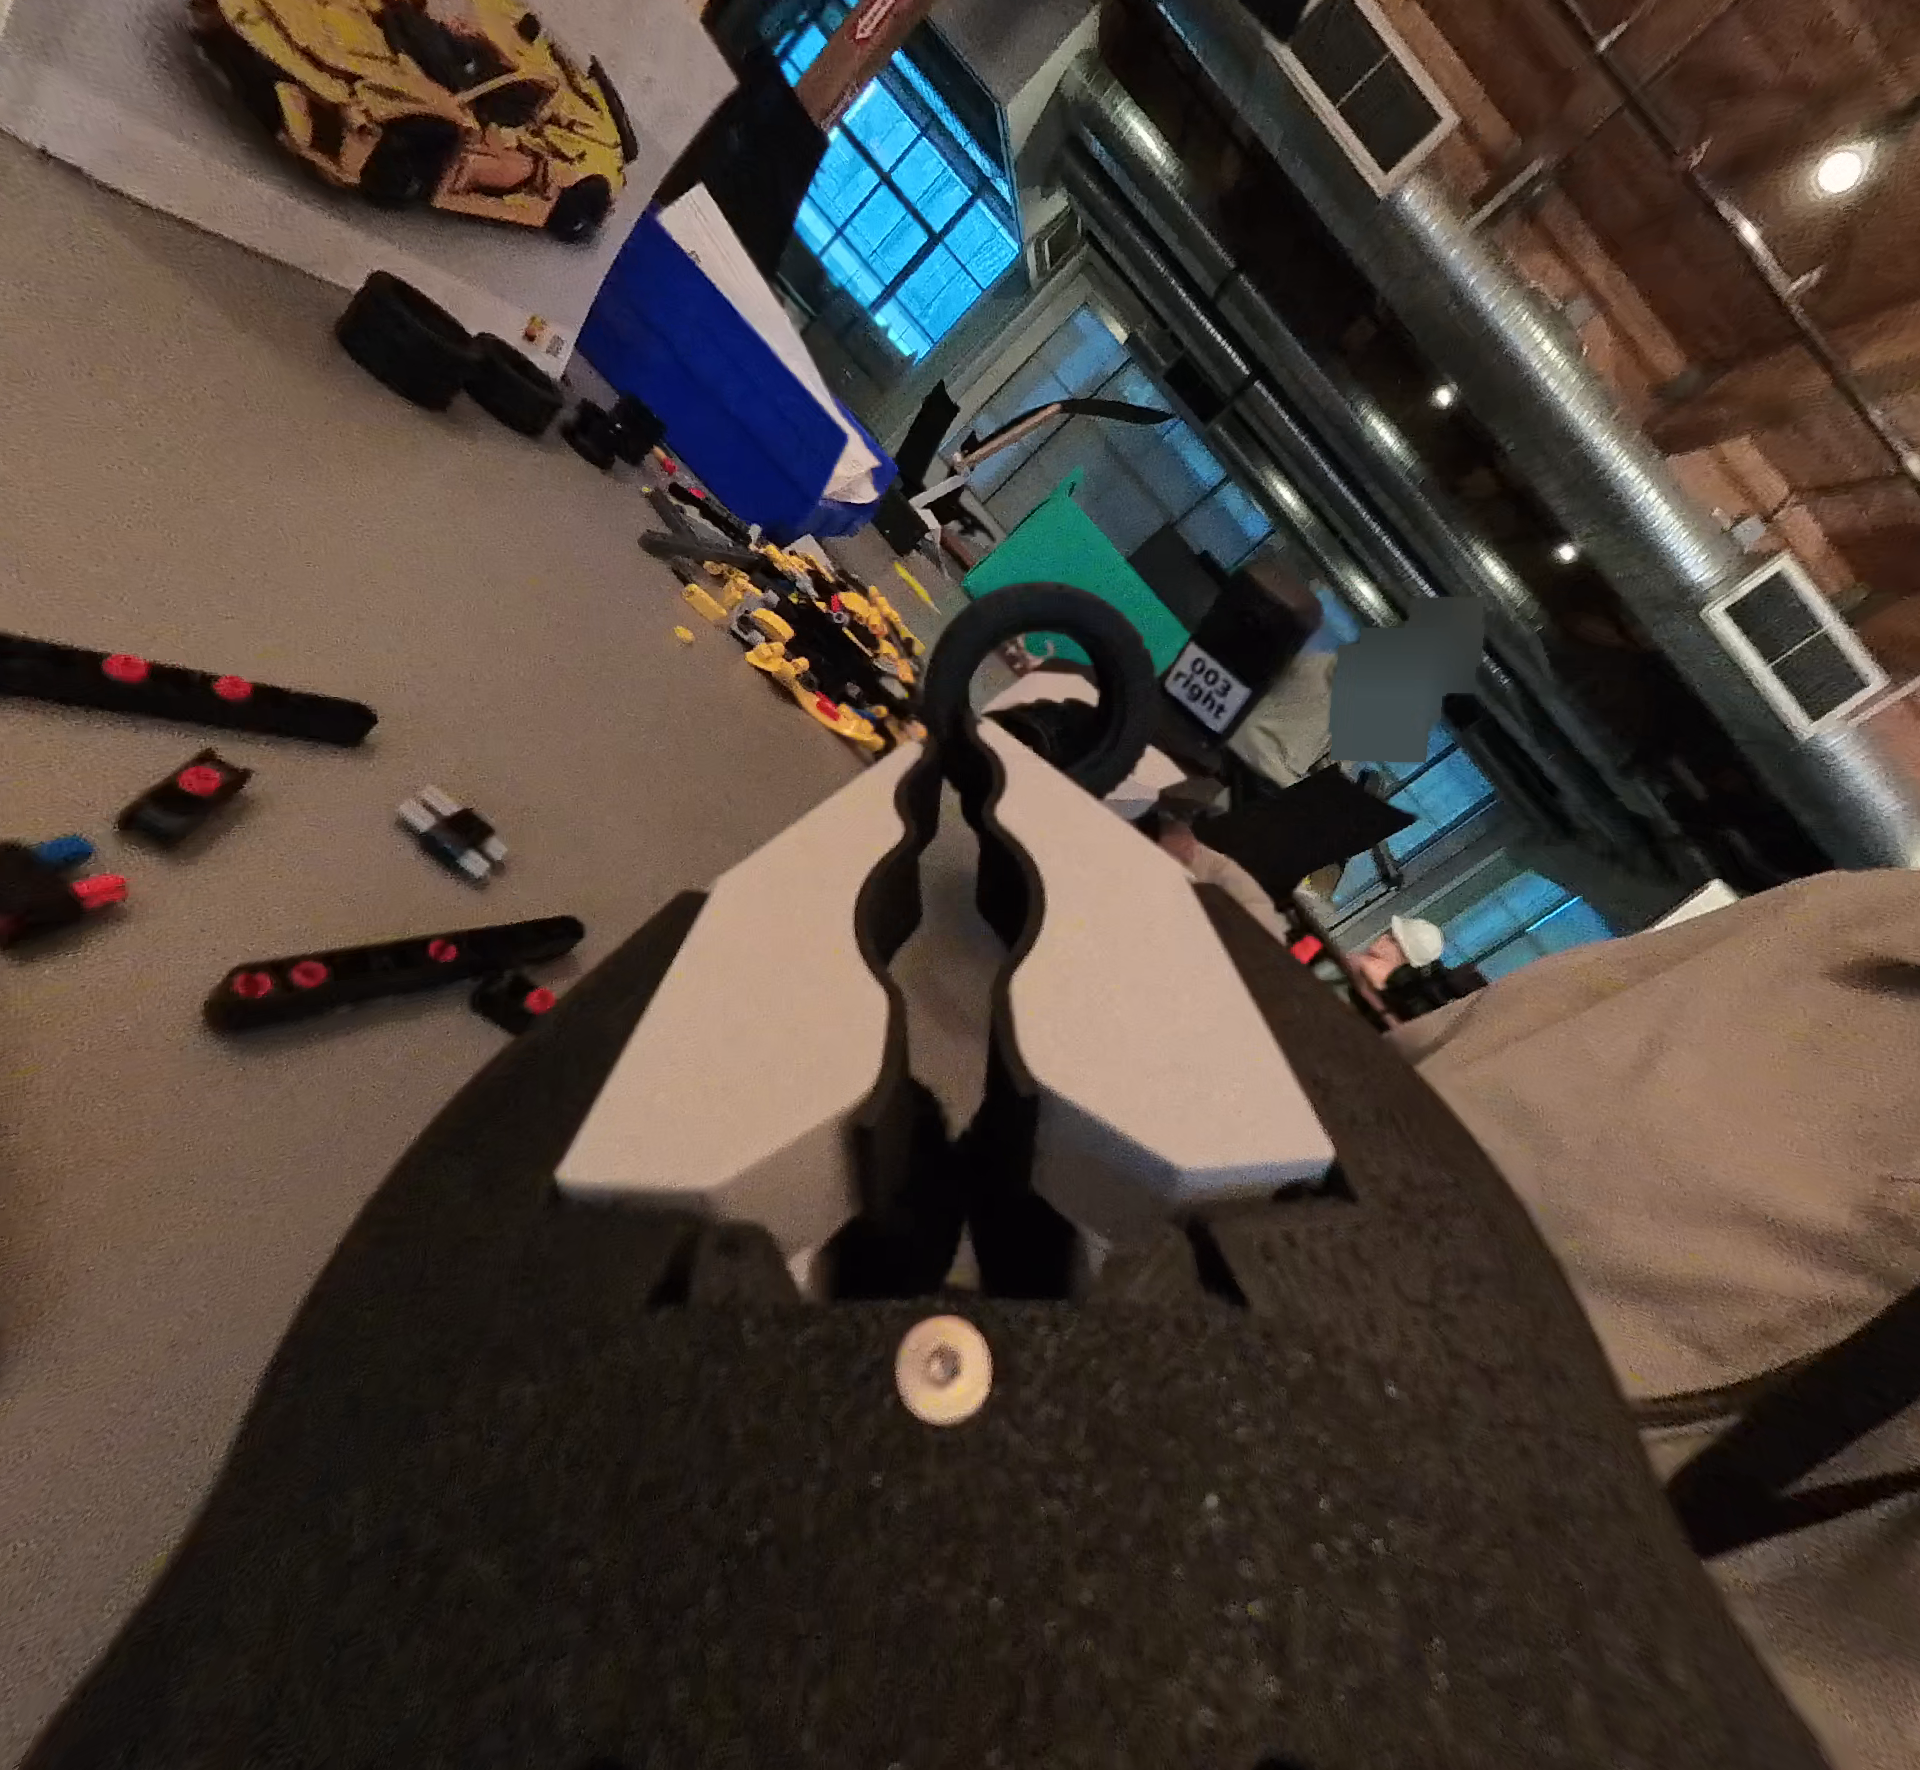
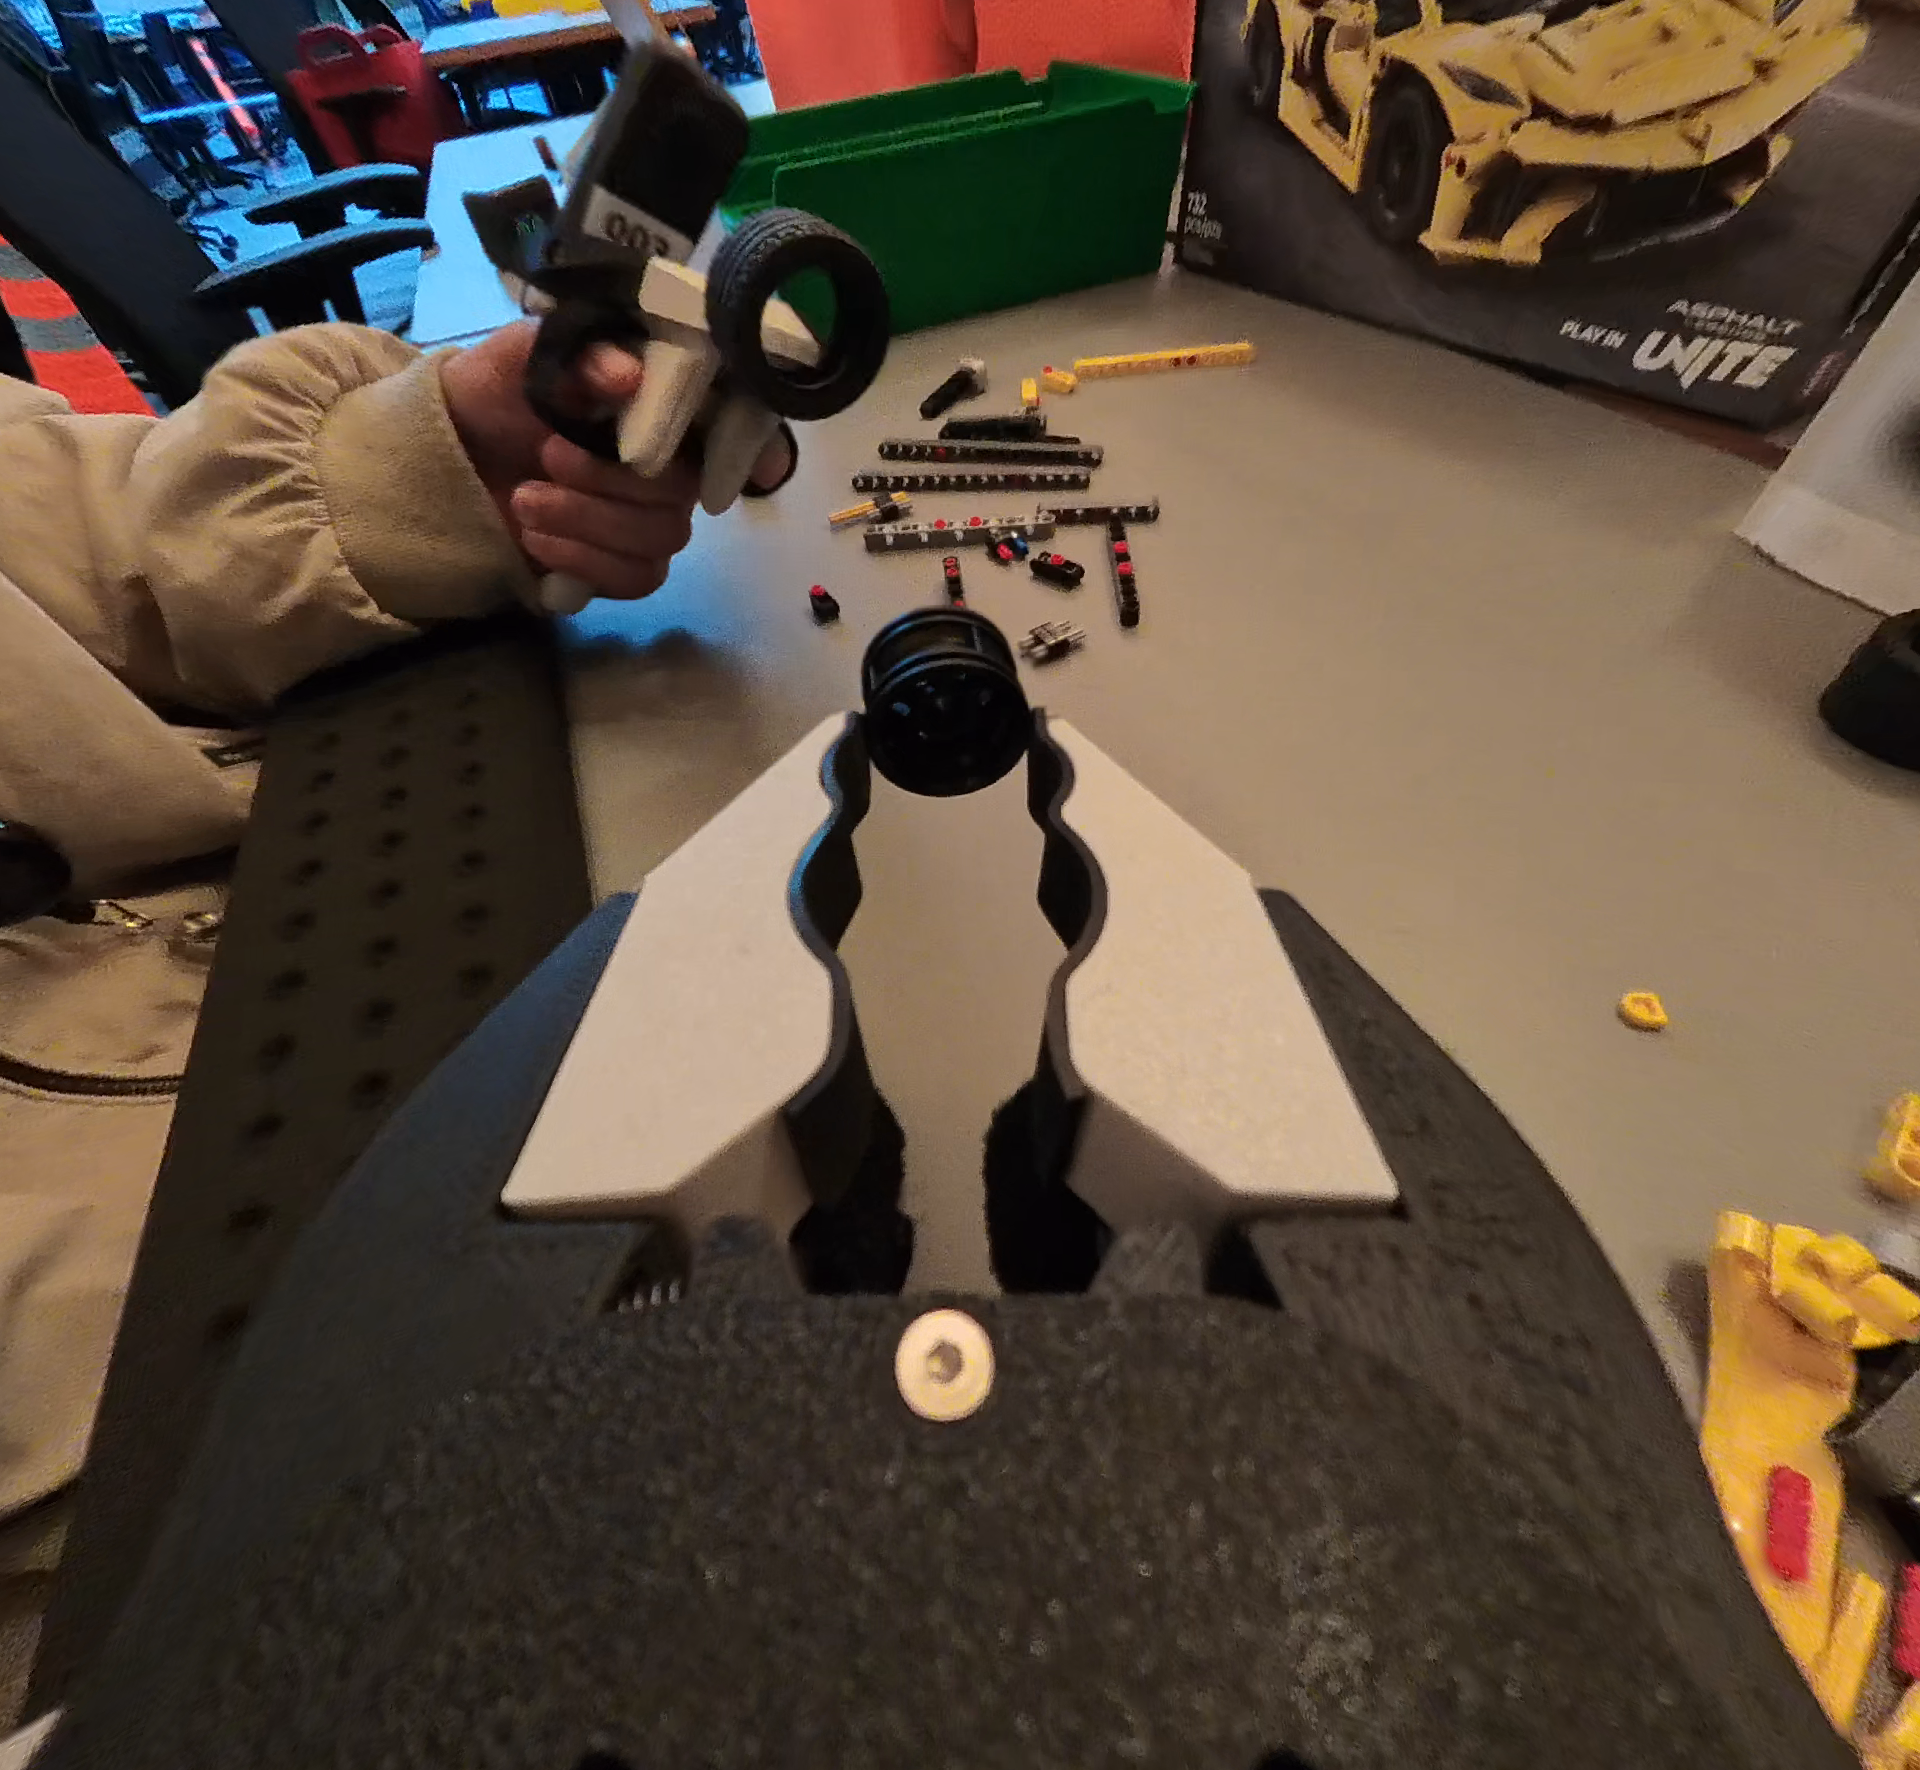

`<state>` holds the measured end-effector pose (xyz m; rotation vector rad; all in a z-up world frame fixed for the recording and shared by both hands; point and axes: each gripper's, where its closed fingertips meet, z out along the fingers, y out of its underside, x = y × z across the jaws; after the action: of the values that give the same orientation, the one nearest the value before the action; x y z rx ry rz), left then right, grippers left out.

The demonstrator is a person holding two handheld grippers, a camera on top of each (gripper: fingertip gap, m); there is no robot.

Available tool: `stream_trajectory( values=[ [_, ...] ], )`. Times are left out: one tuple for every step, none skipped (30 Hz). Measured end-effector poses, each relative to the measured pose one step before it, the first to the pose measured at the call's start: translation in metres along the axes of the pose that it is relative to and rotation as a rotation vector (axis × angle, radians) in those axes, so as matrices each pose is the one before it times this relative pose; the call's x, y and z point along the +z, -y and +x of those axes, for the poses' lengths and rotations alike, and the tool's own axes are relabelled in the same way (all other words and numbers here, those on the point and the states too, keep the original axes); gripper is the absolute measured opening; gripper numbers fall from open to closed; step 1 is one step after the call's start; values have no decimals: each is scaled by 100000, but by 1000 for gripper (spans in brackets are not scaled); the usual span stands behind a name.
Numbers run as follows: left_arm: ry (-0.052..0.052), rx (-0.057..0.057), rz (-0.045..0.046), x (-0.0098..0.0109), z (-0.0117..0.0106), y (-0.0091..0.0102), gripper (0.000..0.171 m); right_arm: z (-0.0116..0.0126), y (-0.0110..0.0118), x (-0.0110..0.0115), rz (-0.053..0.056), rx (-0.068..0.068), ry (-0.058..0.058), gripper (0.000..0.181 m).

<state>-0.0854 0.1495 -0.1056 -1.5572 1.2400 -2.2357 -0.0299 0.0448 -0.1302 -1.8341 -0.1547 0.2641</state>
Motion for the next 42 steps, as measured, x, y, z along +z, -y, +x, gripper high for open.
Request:
stream_trajectory(
  values=[
    [3292,6551,-3036,568,68,-515,2,114,-109,258,-1396,-894,-1172,30],
    [5373,7959,-4918,528,-237,-730,3,565,-199,185,-2531,-1778,-4315,30],
    [6796,8457,-4580,457,-454,-685,3,953,-259,21,-4095,-1432,-5964,30],
    [7212,7980,-3459,367,-504,-531,3,1445,-51,-234,-4252,-892,-7708,30],
    [6522,7222,-2902,300,-408,-456,3,1909,219,-449,-3965,101,-8332,31],
    [5497,6699,-2618,229,-292,-423,4,2266,343,-469,-4395,1129,-7443,31],
    [4523,6330,-2131,178,-162,-343,4,2388,351,-326,-5264,1255,-5162,31],
    [3554,5683,-1562,116,-48,-237,4,2634,160,-157,-7685,1255,-4606,31],
    [2333,4760,-840,49,73,-79,4,3046,275,-54,-7825,-124,-6116,31],
    [735,3506,-331,14,183,-5,4,3224,172,175,-8180,-2415,-6671,31],
    [-139,1745,-121,12,161,-14,4,2978,-125,479,-10304,-3516,-4510,31],
    [-13,321,39,-1,33,-32,4,2766,-104,764,-9685,-2714,-2606,31],
    [311,-441,171,-73,-123,-16,5,2768,-276,1047,-10098,-3058,-2466,31],
    [264,-1146,465,-100,-189,0,5,2533,-159,1262,-9452,-3836,-1738,31],
    [-475,-1754,764,-114,-118,21,5,1824,212,1352,-6177,-1951,1478,31],
    [-1300,-2089,635,-72,-6,-11,5,942,205,1172,-5788,-6,5473,31],
    [-1186,-2148,162,-49,-4,-43,5,417,169,925,-6293,525,6602,31],
    [-151,-1778,-2,-53,-124,-45,5,307,158,794,-5438,-1056,5253,30],
    [524,-1196,112,-33,-211,-20,5,327,-12,670,-5386,-1352,2964,31],
    [177,-881,20,-5,-143,-28,5,-20,-114,526,-5281,-2104,3169,31],
    [-451,-914,-382,33,-22,-90,5,89,-18,436,-4474,-2375,1048,30],
    [-231,-904,-689,50,-43,-111,5,385,128,378,-3477,-2689,-1480,31],
    [399,-522,-609,41,-101,-105,5,327,209,336,-2709,-2362,-1678,31],
    [213,-293,-421,34,-72,-67,5,-334,256,293,-2096,-1571,1984,31],
    [-559,-460,-396,29,59,-68,5,-647,395,200,-1297,-1048,3185,31],
    [-670,-493,-456,40,97,-43,5,-426,500,164,-685,-1638,763,31],
    [39,-210,-282,34,-13,5,5,-262,469,165,-751,-2966,-1028,31],
    [264,-43,-10,-28,-45,3,5,-539,378,203,-1053,-3444,459,31],
    [-270,-299,-49,-1,18,15,5,-586,358,221,-1101,-2551,1314,31],
    [-466,-494,-319,16,38,-16,5,-241,323,229,-1142,-1696,-141,31],
    [-80,-379,-346,-16,-19,-53,5,15,235,244,-1292,-1157,-969,31],
    [155,-258,-98,-32,-60,-18,5,-175,179,249,-938,-690,950,31],
    [-34,-244,33,-52,6,-10,5,-224,210,221,-373,219,1874,31],
    [-89,-292,-23,-68,10,-20,5,-38,208,127,-13,848,843,30],
    [79,-260,26,-50,-30,-4,5,30,151,61,157,670,190,30],
    [90,-238,99,-29,-5,15,5,-80,81,37,16,56,523,30],
    [-34,-325,18,7,16,8,5,15,133,12,304,-536,-415,30],
    [-107,-351,-85,9,13,-10,5,95,117,17,326,-558,-986,31],
    [-161,-272,-202,34,27,-19,5,-24,24,8,-255,-323,-418,31],
    [-140,-153,-253,31,34,-42,5,-104,66,-44,163,-773,-35,31],
    [12,-2,-121,19,22,-14,5,-113,126,-53,716,-656,-20,31],
    [60,85,-50,-6,19,-6,5,-113,46,-26,281,-93,156,31]
  ],
)
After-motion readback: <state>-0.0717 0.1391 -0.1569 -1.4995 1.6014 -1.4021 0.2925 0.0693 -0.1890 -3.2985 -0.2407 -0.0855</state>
